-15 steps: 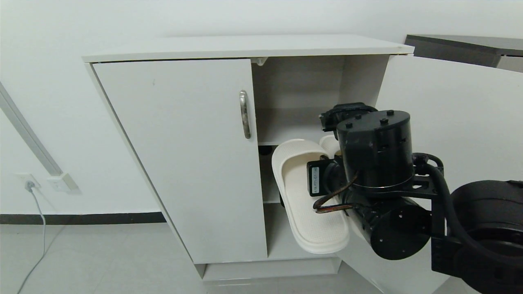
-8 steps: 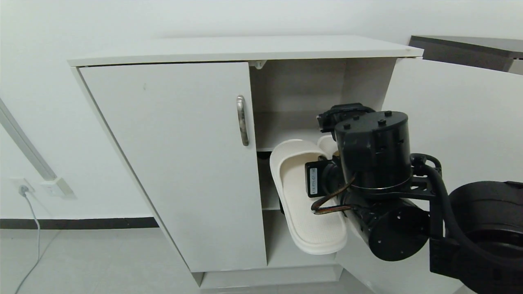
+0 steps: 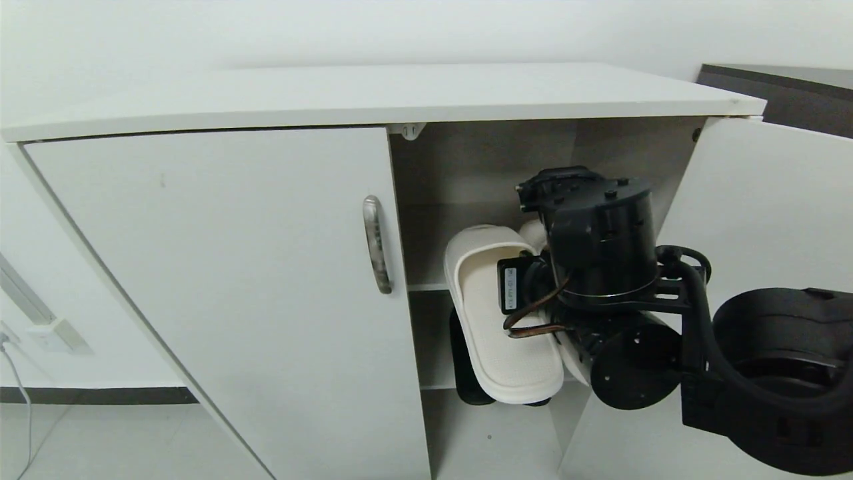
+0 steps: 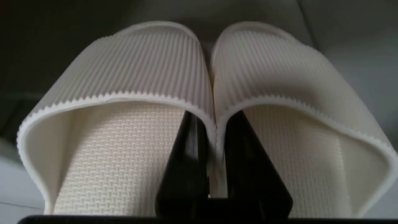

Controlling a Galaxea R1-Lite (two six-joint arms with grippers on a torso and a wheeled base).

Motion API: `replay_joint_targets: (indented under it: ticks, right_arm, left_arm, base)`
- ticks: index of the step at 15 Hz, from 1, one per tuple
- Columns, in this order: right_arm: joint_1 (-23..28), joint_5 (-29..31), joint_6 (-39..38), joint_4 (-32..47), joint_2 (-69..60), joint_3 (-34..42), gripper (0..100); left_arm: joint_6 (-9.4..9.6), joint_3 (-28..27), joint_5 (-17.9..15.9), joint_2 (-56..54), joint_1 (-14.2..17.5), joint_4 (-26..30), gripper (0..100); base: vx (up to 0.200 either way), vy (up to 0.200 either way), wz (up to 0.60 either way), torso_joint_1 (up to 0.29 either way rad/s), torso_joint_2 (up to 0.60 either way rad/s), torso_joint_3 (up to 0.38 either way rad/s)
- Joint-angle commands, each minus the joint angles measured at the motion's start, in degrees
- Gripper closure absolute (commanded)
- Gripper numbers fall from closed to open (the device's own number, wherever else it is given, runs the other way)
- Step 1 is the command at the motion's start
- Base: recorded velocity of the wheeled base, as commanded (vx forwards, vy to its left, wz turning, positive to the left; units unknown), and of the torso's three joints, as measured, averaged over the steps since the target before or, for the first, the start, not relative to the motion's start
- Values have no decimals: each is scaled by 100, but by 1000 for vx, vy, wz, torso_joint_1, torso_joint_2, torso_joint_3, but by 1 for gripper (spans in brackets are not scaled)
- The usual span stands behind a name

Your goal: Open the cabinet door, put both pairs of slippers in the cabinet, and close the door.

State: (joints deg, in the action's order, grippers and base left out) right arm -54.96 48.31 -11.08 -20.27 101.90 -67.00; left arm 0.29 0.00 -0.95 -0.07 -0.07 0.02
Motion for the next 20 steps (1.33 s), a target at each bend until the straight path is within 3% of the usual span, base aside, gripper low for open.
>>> replay_joint_targets:
  ticks: [1,8,15,20]
  right_arm:
    - [81,-24,9,-170,199,-32,100]
    - [415,-138,27,-240,858,-718,100]
    - [758,-401,27,674,1139,-1896,100]
    - [952,-401,97,885,1570,-2573,100]
  left_arm:
    - [-3,0,-2,7,-1,-2,100]
    - [-3,0,-2,7,-1,-2,100]
    - [-12,0,7,7,-1,-2,100]
    - [-12,0,7,7,-1,-2,100]
  base:
    - [0,0,0,0,0,0]
    - [0,0,0,0,0,0]
    - [0,0,0,0,0,0]
    - [0,0,0,0,0,0]
